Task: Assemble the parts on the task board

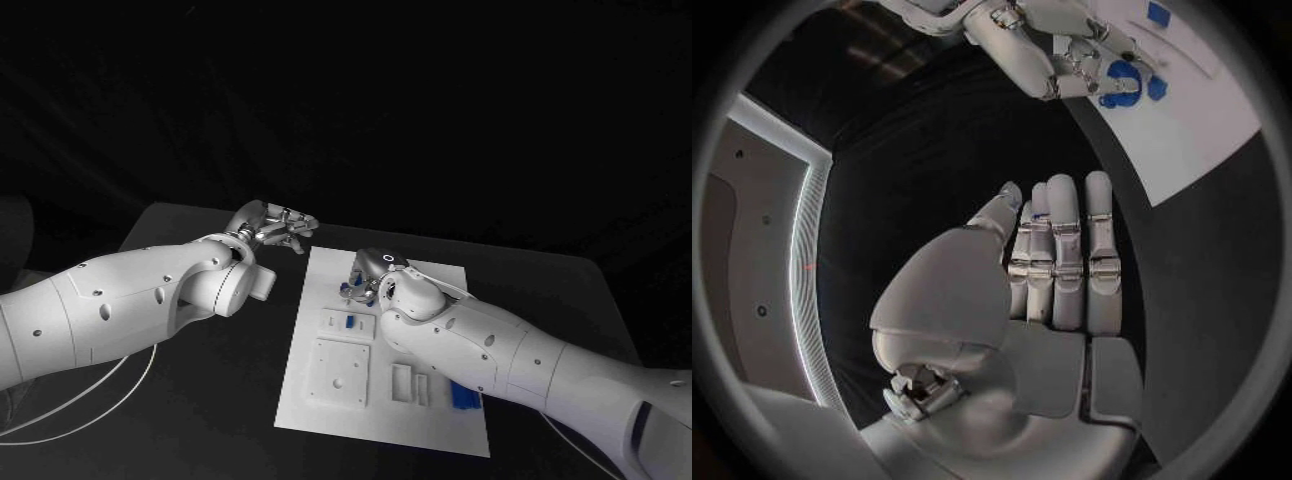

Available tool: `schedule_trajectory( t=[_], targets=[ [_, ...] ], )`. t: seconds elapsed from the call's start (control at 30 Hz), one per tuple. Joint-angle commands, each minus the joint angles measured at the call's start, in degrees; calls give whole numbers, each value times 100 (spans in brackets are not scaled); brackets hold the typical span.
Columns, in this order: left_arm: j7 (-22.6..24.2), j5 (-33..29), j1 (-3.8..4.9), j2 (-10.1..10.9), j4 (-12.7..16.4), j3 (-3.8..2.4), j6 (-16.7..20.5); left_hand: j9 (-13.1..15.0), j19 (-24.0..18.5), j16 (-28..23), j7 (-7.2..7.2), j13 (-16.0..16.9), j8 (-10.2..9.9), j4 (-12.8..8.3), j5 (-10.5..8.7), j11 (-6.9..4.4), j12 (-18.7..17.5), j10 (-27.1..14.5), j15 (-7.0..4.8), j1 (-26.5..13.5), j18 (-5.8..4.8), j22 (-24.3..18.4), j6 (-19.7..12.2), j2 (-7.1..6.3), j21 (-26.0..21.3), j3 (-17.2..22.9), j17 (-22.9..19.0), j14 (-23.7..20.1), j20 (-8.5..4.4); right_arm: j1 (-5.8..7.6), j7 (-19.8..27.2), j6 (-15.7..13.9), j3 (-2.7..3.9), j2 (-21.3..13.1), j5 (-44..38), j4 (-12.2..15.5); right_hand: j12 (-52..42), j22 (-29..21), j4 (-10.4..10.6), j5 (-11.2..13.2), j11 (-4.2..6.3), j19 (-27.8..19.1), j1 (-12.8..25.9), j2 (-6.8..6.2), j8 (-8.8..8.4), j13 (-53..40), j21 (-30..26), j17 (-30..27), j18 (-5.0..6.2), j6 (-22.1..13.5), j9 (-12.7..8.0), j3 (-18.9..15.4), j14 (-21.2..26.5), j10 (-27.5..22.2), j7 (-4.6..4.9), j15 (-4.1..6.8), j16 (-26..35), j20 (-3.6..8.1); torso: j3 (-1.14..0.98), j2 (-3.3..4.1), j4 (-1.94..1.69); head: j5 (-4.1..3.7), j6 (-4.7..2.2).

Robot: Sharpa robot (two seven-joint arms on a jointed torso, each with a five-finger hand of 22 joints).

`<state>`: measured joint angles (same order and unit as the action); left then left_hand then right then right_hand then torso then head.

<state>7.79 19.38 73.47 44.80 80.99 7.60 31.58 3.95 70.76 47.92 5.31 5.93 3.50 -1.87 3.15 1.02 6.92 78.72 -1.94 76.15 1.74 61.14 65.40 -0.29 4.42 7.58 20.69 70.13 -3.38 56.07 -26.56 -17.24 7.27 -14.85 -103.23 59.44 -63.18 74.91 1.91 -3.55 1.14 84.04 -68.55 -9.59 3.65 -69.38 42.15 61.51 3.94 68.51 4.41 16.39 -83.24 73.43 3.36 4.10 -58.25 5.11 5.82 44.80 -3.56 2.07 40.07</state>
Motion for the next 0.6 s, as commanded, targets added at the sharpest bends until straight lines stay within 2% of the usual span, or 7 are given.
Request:
schedule_trajectory(
  t=[0.03,0.2,0.43,0.6],
  targets=[
    [89,-73,13,-4,35,-6,-13,-9,23,-30,-8,-7,15,24,-28,5,-38,32,2,8,-37,-10,-41,-36,-24,-12,8,26,17,-7,-88,12,-5,30,-150,-27,25,529,36,31,11,291,-9,-54,0,-9,23,7,-75,57,9,0,-28,43,1,6,-34,35,3,6,2,8,2],
    [96,-100,25,1,71,-6,-28,-9,12,-45,-6,-9,14,35,-28,9,-42,23,6,15,-38,-21,-47,-40,-27,-17,14,18,22,-7,-109,1,-8,74,-169,-97,27,531,82,38,11,291,32,-65,-2,-11,35,16,-77,65,10,-12,-30,46,-1,7,-40,36,12,19,18,16,16],
    [100,-111,42,-5,109,-6,-37,-8,3,-57,-7,-9,15,53,-28,11,-42,21,9,7,-39,-31,-43,-38,-29,-23,19,13,25,-32,-101,-34,-27,147,-173,-231,40,529,180,49,12,290,120,-92,-1,-8,33,19,-77,63,10,-20,-29,44,-2,9,-37,39,21,19,-17,19,32],
    [95,-118,50,-10,114,-6,-47,-9,1,-63,-10,-8,14,69,-28,9,-40,22,9,2,-40,-40,-46,-41,-28,-30,25,16,26,-47,-85,-61,-34,186,-168,-281,42,529,224,54,14,290,148,-109,0,-11,40,24,-79,70,11,0,-30,49,-5,11,-35,41,22,12,2,57,53]
  ],
)
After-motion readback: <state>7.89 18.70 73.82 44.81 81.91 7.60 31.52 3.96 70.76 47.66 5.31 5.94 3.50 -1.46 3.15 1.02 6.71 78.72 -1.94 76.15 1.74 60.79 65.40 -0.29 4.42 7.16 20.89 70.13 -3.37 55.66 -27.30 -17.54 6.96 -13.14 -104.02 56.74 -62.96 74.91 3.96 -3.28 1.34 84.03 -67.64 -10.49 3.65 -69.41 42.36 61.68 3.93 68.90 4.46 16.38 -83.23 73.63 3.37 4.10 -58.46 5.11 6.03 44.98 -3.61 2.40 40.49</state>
